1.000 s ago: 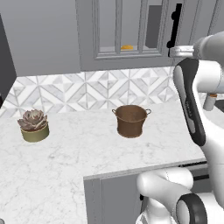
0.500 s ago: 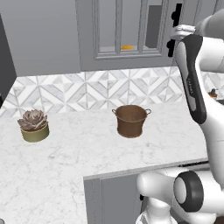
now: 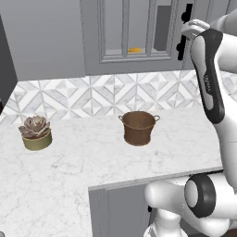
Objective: Open the cabinet, pick up the bread from the cabinet and place it in the basket. Then move the basket to the dining counter.
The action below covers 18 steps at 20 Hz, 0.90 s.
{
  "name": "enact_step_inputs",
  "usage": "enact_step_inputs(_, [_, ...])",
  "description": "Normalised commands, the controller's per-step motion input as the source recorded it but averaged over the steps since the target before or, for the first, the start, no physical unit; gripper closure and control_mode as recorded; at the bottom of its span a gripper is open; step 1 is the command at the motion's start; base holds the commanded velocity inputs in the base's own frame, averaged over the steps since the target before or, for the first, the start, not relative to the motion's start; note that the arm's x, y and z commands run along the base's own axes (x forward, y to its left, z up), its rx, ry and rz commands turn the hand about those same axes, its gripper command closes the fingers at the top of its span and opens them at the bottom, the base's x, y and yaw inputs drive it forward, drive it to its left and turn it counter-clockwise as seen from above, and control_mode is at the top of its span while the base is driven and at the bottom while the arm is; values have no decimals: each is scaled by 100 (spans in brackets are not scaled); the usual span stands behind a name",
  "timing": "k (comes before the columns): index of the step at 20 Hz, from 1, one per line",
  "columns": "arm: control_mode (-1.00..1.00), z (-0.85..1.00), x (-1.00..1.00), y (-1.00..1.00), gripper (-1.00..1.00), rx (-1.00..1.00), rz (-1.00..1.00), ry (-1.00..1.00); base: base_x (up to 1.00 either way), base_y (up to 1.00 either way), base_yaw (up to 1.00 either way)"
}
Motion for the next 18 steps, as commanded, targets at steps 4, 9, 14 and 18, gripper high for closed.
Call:
enact_step_inputs(4, [-100, -28, 26, -9, -100, 3, 2, -14, 0, 0, 0])
enact_step_inputs(9, [-100, -1, 33, -18, -100, 0, 4, -8, 0, 0, 0])
enact_step_inputs(14, [-100, 5, 39, -11, -100, 0, 3, 0, 0, 0, 0])
enact_step_inputs(18, [-100, 0, 39, 0, -100, 0, 4, 0, 0, 0, 0])
